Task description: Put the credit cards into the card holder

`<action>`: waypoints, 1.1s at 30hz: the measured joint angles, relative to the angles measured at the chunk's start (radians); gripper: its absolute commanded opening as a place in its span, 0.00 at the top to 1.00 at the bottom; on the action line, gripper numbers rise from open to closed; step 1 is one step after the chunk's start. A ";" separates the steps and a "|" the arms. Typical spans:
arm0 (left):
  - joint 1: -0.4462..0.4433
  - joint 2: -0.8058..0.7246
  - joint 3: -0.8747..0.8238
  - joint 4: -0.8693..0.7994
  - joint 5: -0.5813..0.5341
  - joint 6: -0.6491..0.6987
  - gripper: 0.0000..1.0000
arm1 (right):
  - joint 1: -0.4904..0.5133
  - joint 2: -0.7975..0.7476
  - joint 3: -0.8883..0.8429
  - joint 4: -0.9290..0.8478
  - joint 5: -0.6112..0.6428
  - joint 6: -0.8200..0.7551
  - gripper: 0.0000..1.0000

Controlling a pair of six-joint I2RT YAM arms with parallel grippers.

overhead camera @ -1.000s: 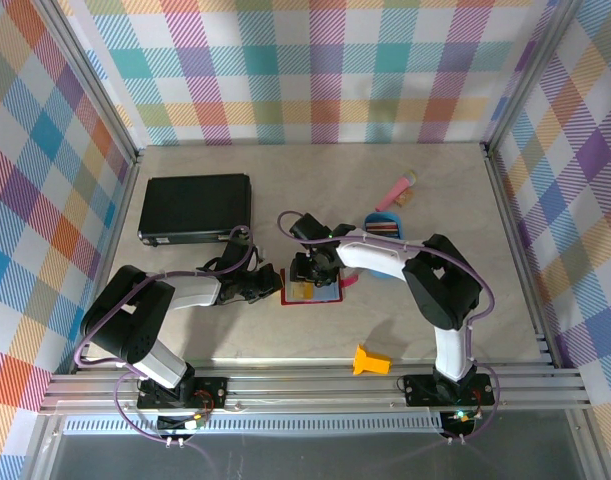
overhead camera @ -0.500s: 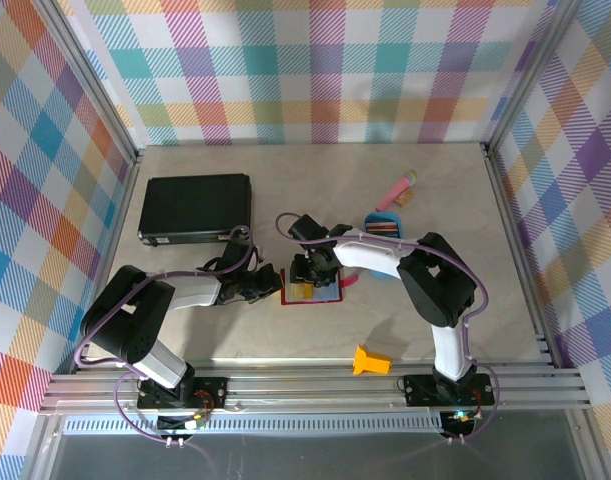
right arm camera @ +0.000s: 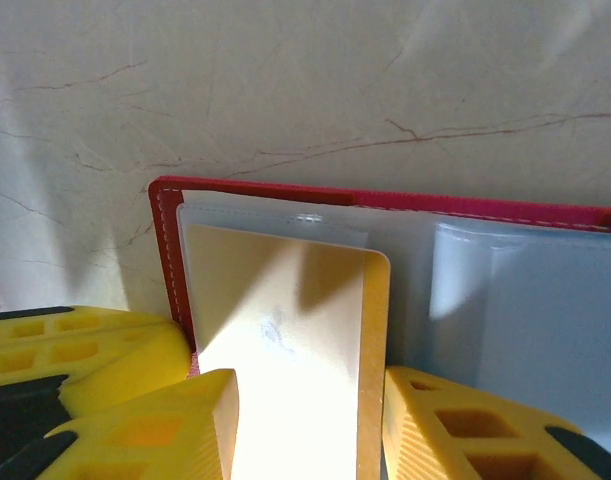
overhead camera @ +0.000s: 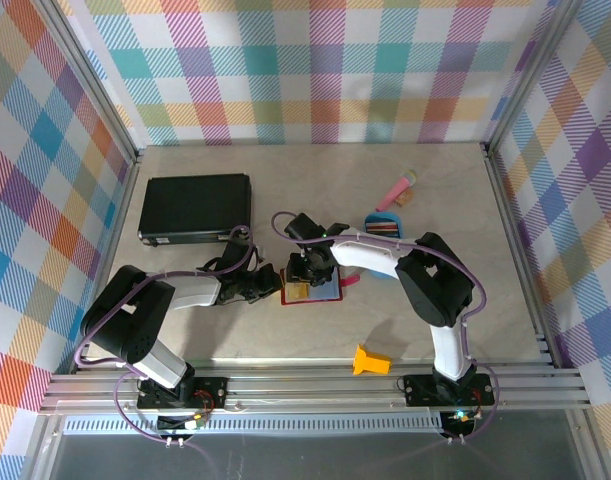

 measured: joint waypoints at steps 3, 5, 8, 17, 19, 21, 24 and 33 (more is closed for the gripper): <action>0.000 0.000 0.000 0.002 0.000 0.000 1.00 | 0.000 0.003 0.000 0.001 -0.005 0.003 0.61; 0.000 0.001 0.000 0.002 0.000 0.000 1.00 | -0.001 0.009 0.000 0.003 -0.009 0.007 0.61; 0.000 0.001 0.000 0.002 0.000 0.000 1.00 | -0.004 0.017 0.000 0.005 -0.019 0.012 0.61; 0.000 0.001 0.000 0.002 0.000 0.000 1.00 | -0.007 0.008 -0.002 0.003 -0.014 0.019 0.50; 0.000 0.001 0.000 0.002 0.000 0.000 1.00 | -0.017 -0.031 -0.023 -0.004 0.004 0.013 0.48; 0.000 0.001 0.000 0.002 0.000 0.000 1.00 | -0.028 -0.096 -0.053 -0.027 0.024 0.005 0.47; 0.000 0.001 0.000 0.002 0.000 0.000 1.00 | -0.064 -0.196 -0.085 -0.064 0.058 -0.012 0.46; 0.000 0.001 0.000 0.002 0.000 0.000 1.00 | -0.133 -0.216 -0.110 -0.097 0.063 -0.082 0.44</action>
